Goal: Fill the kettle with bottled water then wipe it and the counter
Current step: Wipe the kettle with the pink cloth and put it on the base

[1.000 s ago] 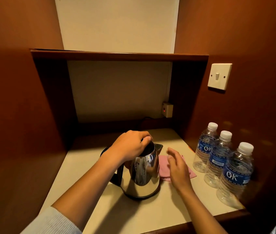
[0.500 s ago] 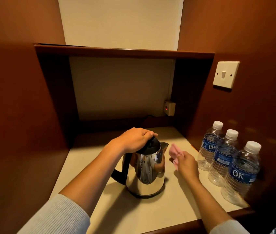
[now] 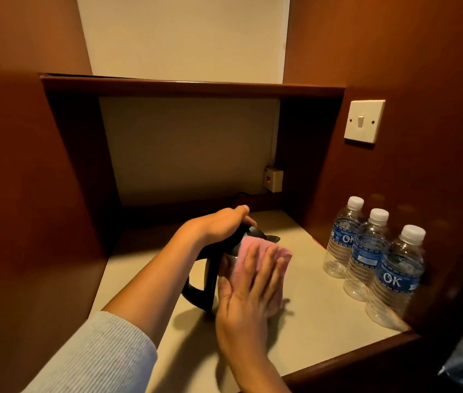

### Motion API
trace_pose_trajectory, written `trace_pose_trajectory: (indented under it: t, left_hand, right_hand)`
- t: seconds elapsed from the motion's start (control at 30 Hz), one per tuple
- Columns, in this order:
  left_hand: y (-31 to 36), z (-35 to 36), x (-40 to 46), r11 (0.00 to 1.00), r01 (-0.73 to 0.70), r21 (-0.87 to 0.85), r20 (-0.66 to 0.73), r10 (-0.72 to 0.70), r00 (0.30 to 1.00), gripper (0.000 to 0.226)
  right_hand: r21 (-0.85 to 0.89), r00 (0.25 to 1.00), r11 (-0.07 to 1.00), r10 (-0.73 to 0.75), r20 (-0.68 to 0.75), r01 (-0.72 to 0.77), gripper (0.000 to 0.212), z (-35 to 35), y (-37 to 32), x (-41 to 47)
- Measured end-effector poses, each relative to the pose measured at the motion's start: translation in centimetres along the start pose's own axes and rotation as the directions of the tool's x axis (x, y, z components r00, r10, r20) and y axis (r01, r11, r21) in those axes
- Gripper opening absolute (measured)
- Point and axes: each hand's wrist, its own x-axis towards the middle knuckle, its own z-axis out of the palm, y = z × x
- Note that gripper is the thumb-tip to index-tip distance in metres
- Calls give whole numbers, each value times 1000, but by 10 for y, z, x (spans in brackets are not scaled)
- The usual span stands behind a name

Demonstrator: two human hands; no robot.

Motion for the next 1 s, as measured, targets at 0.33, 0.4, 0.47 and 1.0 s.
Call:
trace_pose_trajectory:
  t: [0.33, 0.4, 0.47, 1.0]
  left_hand:
    - [0, -1, -7, 998, -44, 35, 32, 43, 999, 59]
    - [-2, 0, -7, 998, -51, 38, 23, 50, 998, 58]
    - [-4, 0, -6, 996, -63, 57, 13, 62, 998, 57]
    - [0, 20, -10, 967, -79, 243, -169, 122, 978, 46]
  right_hand:
    - [-330, 562, 456, -700, 440, 826, 69, -22, 100, -2]
    - [-316, 471, 352, -720, 510, 881, 58, -33, 115, 9]
    - [-281, 484, 394, -720, 497, 875, 56, -35, 123, 11]
    - [445, 952, 862, 123, 279, -242, 76, -28, 30, 28]
